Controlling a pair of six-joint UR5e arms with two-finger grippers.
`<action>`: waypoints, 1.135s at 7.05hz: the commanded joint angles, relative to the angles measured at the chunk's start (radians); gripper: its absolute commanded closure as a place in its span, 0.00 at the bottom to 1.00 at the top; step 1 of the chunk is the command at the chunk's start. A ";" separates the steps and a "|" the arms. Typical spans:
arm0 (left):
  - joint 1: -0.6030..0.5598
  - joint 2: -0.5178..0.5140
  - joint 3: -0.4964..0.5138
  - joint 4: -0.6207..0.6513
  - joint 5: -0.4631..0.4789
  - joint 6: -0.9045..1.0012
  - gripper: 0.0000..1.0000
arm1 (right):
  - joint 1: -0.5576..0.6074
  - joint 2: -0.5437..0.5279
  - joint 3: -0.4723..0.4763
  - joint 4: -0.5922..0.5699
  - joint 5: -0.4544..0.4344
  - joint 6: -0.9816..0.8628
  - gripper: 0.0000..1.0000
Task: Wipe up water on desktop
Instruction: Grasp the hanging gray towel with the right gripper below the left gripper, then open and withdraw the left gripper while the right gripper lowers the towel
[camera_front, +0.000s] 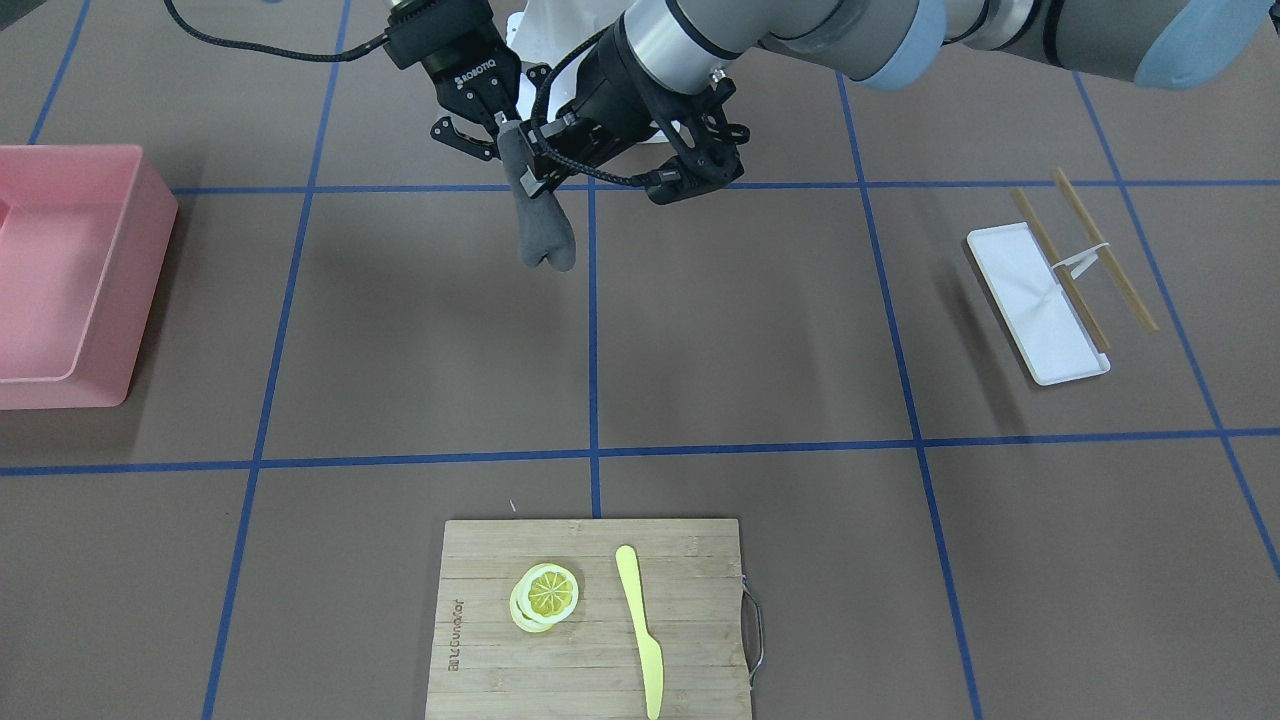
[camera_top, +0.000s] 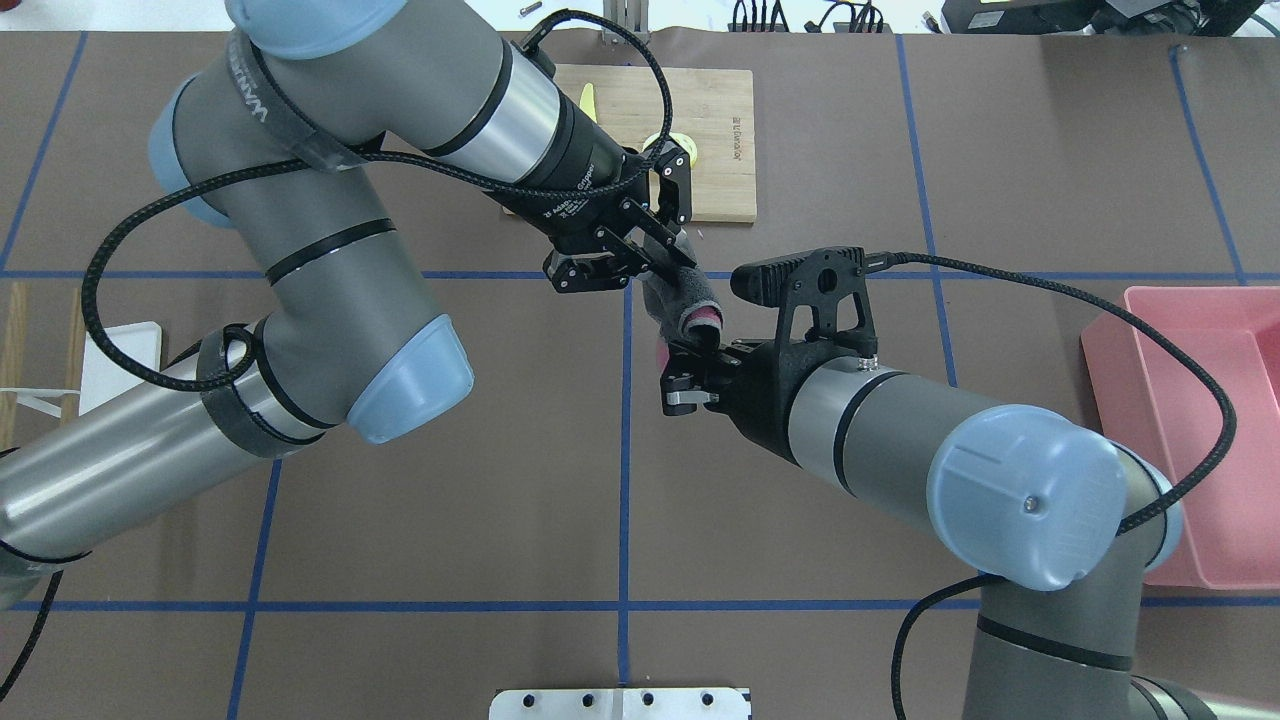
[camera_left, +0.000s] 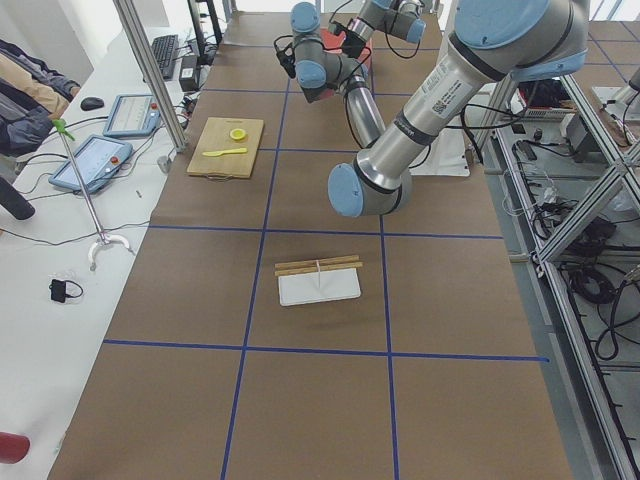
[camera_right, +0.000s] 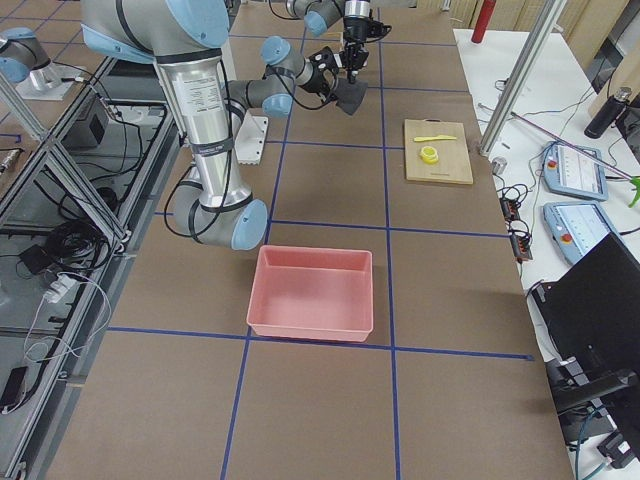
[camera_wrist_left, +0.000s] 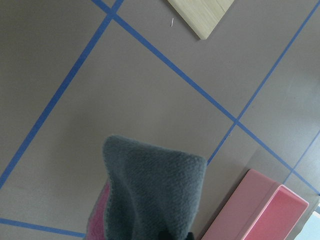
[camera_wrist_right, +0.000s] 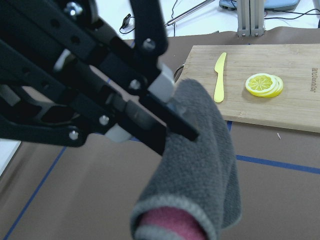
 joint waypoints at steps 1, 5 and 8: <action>-0.045 0.051 -0.035 -0.001 0.016 0.013 0.03 | 0.000 -0.027 0.029 -0.013 0.040 0.178 1.00; -0.206 0.160 -0.046 0.000 0.005 0.141 0.02 | 0.101 -0.192 -0.004 -0.204 0.443 0.394 1.00; -0.248 0.212 -0.048 -0.003 0.002 0.187 0.02 | 0.297 -0.348 -0.119 -0.198 0.741 0.086 1.00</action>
